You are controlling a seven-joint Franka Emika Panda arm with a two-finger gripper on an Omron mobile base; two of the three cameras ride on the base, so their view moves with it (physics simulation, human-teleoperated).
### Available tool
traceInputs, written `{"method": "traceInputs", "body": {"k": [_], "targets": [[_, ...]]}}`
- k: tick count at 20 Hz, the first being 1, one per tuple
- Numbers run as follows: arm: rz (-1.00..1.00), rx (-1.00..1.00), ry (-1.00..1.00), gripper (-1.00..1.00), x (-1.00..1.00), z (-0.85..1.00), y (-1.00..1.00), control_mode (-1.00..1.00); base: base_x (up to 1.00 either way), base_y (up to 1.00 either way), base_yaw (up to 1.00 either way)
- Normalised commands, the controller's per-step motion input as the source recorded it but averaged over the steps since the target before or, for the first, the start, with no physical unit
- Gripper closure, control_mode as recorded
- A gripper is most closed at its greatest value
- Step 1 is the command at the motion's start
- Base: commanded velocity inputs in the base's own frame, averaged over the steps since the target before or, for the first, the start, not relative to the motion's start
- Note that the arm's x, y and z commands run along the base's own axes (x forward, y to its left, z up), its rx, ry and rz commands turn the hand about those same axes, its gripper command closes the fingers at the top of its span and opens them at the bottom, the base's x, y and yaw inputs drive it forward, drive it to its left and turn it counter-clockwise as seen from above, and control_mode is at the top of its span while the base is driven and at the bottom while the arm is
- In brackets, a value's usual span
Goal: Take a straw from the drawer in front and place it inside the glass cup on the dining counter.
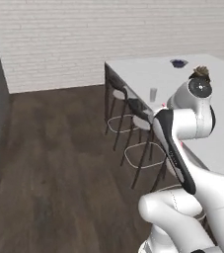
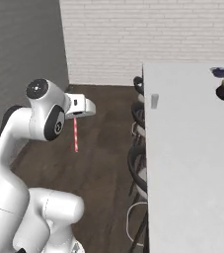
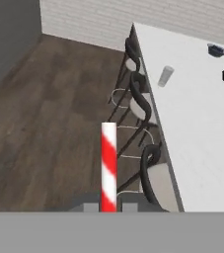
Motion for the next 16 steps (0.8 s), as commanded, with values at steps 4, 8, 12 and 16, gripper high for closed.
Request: {"method": "traceInputs", "body": {"k": [4,8,12,16], "targets": [[0.0,0.0,0.0,1.0,0.0,0.0,0.0,1.0,0.65,0.73,-0.62],[0.0,0.0,0.0,1.0,0.0,0.0,0.0,1.0,0.64,0.77,-0.61],[0.0,0.0,0.0,1.0,0.0,0.0,0.0,1.0,0.52,0.85,-0.58],[0.0,0.0,0.0,1.0,0.0,0.0,0.0,1.0,0.39,0.92,-0.57]]}}
